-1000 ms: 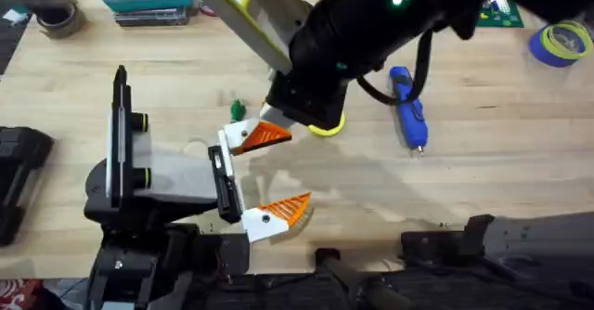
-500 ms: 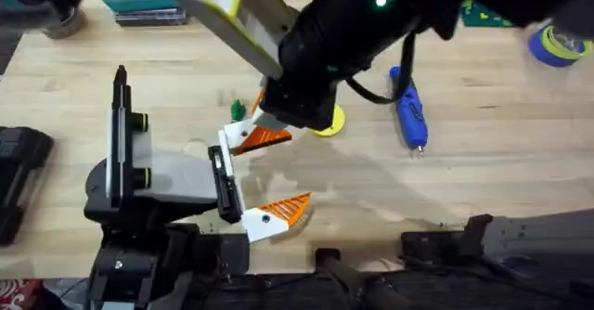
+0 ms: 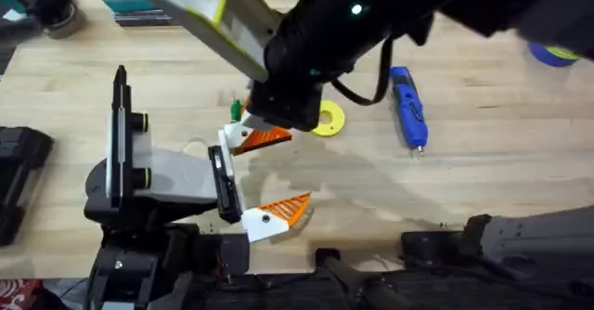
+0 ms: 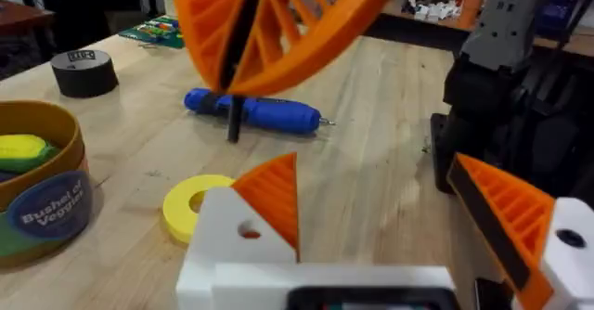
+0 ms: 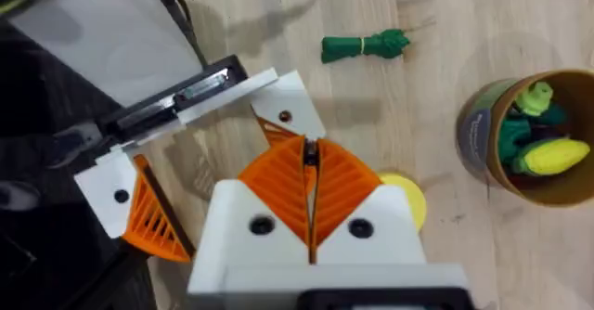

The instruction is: Pick up the gripper from the table and insert it into the empty holder that is missing its gripper. Then pick up a screw, insert it into the mounting hole, and use the screwdriver to tighten it. Finally, clean up the table by picking up the vegetable and placing it into the bucket.

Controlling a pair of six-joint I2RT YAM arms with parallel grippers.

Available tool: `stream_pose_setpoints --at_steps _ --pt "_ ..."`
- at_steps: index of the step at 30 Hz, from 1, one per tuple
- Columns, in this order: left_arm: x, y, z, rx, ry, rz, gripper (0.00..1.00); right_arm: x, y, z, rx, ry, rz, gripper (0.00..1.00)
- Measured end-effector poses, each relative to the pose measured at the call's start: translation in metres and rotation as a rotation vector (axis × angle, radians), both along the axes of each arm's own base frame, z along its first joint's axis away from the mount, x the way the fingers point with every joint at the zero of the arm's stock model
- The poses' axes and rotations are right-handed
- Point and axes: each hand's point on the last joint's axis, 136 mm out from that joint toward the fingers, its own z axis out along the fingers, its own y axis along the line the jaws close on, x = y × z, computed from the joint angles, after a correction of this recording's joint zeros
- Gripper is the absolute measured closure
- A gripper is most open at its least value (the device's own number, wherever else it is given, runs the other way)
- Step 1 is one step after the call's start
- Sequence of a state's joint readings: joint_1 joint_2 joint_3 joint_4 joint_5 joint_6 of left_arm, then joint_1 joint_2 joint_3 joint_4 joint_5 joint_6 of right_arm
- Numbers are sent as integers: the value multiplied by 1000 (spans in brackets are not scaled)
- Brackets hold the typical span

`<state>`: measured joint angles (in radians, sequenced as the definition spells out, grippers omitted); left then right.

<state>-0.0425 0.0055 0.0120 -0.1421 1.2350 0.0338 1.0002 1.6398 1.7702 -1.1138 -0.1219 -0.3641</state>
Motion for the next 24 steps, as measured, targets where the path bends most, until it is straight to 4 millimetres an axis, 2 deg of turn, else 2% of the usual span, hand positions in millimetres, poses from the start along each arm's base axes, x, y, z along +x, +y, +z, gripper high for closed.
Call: stream_pose_setpoints --at_steps 11,24 --pt "0 0 0 0 0 0 15 -6 13 -8 -4 4 31 996" --pt "0 0 0 0 0 0 15 -14 11 -13 -30 25 46 996"
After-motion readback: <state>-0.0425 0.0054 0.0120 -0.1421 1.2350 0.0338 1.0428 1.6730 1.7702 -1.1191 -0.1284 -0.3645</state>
